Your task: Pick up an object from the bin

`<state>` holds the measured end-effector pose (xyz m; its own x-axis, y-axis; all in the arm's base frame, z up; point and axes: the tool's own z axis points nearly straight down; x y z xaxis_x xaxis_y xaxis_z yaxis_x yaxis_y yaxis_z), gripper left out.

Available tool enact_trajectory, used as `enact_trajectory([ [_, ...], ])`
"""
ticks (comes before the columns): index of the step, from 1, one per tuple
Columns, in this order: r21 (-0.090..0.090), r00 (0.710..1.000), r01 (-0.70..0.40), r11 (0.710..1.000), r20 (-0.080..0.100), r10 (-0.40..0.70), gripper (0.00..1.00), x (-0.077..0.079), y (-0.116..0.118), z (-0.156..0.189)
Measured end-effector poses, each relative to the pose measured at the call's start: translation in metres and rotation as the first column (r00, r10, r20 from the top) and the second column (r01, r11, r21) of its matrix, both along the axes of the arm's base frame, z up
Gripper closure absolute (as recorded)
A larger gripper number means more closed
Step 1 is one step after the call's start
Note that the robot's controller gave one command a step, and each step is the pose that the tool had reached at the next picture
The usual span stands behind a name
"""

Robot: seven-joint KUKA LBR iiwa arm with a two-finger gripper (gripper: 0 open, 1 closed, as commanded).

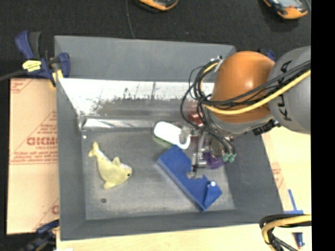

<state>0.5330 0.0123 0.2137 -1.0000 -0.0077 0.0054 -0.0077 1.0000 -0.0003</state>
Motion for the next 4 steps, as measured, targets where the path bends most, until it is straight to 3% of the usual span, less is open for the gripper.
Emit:
enact_trajectory([
  [1,0.000,1.000,0.000,1.000,0.009,0.000,0.00,0.002,0.000,0.005],
  [2,-0.001,0.997,-0.078,0.997,0.012,0.079,0.00,0.028,0.024,-0.064],
  [3,0.000,0.999,-0.031,1.000,0.023,0.031,0.00,0.066,0.035,-0.113],
  [4,0.001,0.999,-0.044,0.999,0.024,0.044,0.00,0.110,0.078,-0.045],
])
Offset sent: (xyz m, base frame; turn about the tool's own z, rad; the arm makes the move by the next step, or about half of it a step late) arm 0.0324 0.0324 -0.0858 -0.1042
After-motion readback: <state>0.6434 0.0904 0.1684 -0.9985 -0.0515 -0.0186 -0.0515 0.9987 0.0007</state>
